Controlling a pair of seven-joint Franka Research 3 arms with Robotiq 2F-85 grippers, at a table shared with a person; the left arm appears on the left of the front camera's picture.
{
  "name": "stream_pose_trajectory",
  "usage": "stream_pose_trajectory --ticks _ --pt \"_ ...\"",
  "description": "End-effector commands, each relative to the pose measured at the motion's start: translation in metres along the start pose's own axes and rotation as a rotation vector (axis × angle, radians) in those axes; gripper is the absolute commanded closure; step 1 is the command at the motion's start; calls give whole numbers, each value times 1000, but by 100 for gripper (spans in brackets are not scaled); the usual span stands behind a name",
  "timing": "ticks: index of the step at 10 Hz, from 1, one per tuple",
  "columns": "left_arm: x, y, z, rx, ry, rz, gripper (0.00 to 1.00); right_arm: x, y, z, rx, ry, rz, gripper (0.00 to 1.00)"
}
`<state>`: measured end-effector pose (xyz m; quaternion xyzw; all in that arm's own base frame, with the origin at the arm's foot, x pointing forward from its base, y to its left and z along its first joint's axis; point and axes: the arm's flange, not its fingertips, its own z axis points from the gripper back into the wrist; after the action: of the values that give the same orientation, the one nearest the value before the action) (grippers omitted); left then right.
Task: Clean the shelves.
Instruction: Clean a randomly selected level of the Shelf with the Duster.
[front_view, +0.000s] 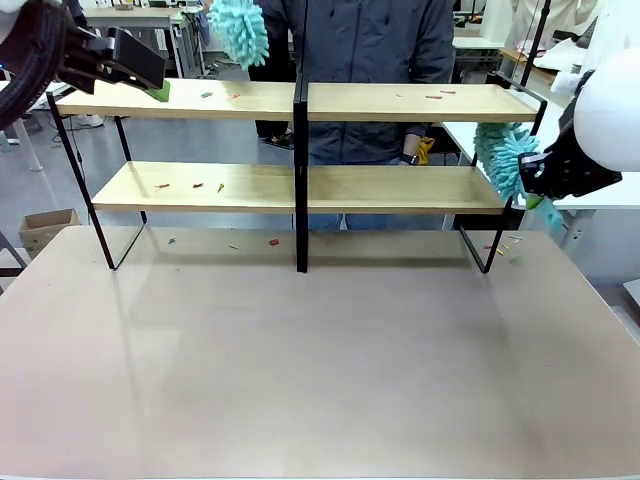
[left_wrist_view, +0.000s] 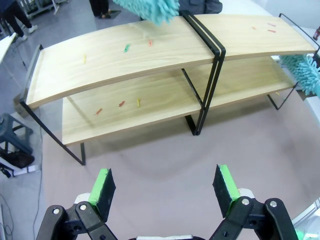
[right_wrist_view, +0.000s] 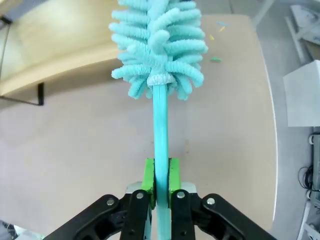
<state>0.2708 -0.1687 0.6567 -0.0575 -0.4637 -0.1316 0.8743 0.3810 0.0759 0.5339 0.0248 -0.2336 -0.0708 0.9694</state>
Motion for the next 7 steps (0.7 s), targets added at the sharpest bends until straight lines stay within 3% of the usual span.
stream_pose_trajectory --ticks 1,4,6,7 --pt "0 1 1 -3 -3 8 0 -5 0 -8 93 29 45 87" --pt "0 1 1 -3 -3 8 0 -7 -17 6 333 141 136 87" --pt "0 1 1 -3 -3 8 0 -19 -63 36 525 354 287 87" --pt "0 1 1 -3 -3 8 0 -28 -91 47 511 478 357 87"
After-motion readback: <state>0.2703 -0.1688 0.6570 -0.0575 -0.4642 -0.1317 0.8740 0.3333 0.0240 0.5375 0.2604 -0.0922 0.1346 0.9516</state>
